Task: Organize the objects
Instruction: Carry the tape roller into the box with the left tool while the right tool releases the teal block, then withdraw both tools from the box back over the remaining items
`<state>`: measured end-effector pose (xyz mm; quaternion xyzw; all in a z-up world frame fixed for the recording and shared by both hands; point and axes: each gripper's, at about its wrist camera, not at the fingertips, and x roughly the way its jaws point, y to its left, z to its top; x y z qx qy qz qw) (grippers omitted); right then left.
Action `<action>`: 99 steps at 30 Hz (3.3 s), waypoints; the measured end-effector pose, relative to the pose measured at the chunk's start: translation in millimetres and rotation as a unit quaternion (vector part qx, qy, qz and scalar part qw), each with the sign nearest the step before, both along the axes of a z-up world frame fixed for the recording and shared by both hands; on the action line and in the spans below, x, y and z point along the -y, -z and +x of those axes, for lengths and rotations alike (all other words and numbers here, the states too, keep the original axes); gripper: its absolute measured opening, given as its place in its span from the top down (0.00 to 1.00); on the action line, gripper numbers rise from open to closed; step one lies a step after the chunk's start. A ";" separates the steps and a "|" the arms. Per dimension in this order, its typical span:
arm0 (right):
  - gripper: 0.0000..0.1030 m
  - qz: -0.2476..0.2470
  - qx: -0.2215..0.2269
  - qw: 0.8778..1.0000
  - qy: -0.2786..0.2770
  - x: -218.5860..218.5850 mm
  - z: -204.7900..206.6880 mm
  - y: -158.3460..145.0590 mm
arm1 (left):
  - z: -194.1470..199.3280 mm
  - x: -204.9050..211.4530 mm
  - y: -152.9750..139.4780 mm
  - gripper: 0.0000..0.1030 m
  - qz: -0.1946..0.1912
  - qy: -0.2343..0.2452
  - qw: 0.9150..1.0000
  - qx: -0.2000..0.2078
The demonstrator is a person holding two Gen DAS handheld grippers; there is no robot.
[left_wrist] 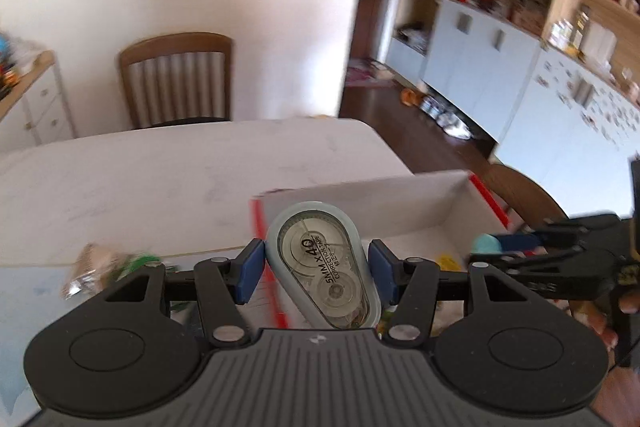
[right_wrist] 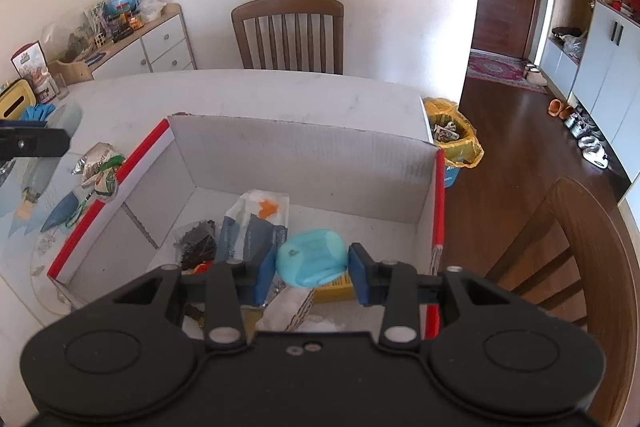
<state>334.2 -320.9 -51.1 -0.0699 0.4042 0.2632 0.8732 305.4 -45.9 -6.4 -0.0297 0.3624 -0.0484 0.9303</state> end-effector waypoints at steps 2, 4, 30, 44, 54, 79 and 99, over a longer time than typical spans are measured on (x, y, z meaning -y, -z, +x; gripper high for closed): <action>0.63 -0.005 -0.005 1.000 -0.005 -3.5 4.8 2.6 | 8.0 15.2 6.7 0.45 0.007 0.020 1.000 -0.012; 0.63 -0.012 -0.014 1.000 -0.013 -7.6 9.5 6.8 | 14.1 29.8 16.6 0.45 0.020 0.033 0.999 -0.018; 0.63 -0.058 -0.061 0.995 -0.057 -11.7 7.2 35.4 | 68.2 62.6 109.1 0.46 0.074 0.076 0.981 -0.164; 0.51 -0.026 -0.041 0.998 -0.048 -2.7 -9.5 15.2 | 52.1 54.9 88.3 0.36 0.054 0.067 0.987 -0.135; 0.50 -0.001 -0.015 0.999 -0.033 -9.7 -34.1 -15.7 | 18.4 34.2 52.6 0.36 0.029 0.071 0.993 -0.090; 0.17 0.039 0.016 0.999 0.010 -140.3 -89.4 -54.1 | -48.8 -148.1 16.8 0.14 0.004 0.016 0.999 -0.033; 0.12 0.016 -0.013 1.000 -0.001 -261.8 -67.7 -16.5 | -4.1 -269.0 80.0 0.01 -0.011 -0.022 0.999 -0.042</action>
